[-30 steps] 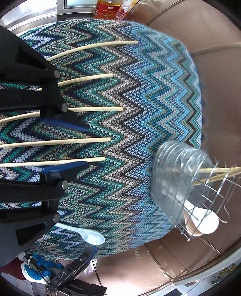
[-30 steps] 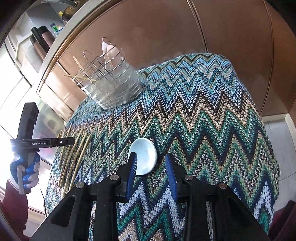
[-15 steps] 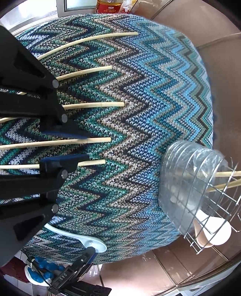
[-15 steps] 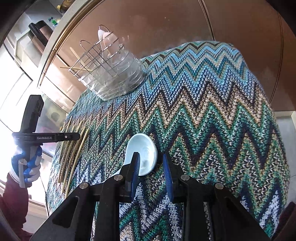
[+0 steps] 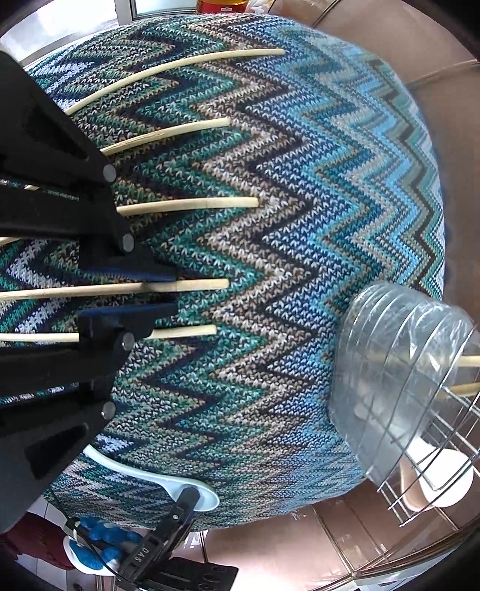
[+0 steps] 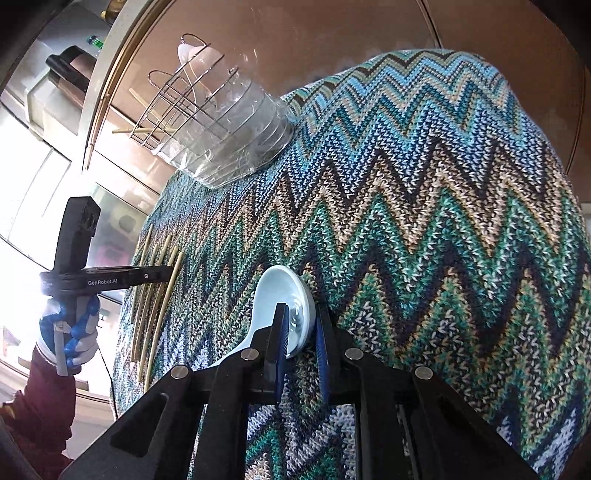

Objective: Organize utensils
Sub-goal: 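Grasp a chopstick with the left gripper while the right gripper grasps a white spoon, then lift chopstick and spoon over the holder, drop both in, open both grippers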

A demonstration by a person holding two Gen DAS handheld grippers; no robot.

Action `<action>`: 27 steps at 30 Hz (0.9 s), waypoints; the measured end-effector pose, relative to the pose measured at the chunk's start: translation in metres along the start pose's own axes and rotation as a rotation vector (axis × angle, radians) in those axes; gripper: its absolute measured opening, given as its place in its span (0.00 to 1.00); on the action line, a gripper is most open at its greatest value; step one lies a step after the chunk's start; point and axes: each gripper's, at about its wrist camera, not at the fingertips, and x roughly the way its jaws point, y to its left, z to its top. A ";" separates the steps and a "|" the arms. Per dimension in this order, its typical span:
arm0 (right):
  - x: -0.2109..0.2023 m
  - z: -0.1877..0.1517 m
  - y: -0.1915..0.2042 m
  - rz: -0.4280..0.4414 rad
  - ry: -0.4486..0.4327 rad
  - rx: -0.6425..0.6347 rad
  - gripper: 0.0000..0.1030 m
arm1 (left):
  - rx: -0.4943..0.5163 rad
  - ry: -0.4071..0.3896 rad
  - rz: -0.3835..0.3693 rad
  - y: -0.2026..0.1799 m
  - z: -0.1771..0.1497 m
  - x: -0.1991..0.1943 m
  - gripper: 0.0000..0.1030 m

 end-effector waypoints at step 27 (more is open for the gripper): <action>-0.057 -0.018 0.044 -0.067 -0.109 -0.115 0.08 | -0.010 -0.170 -0.023 0.011 -0.046 -0.066 0.04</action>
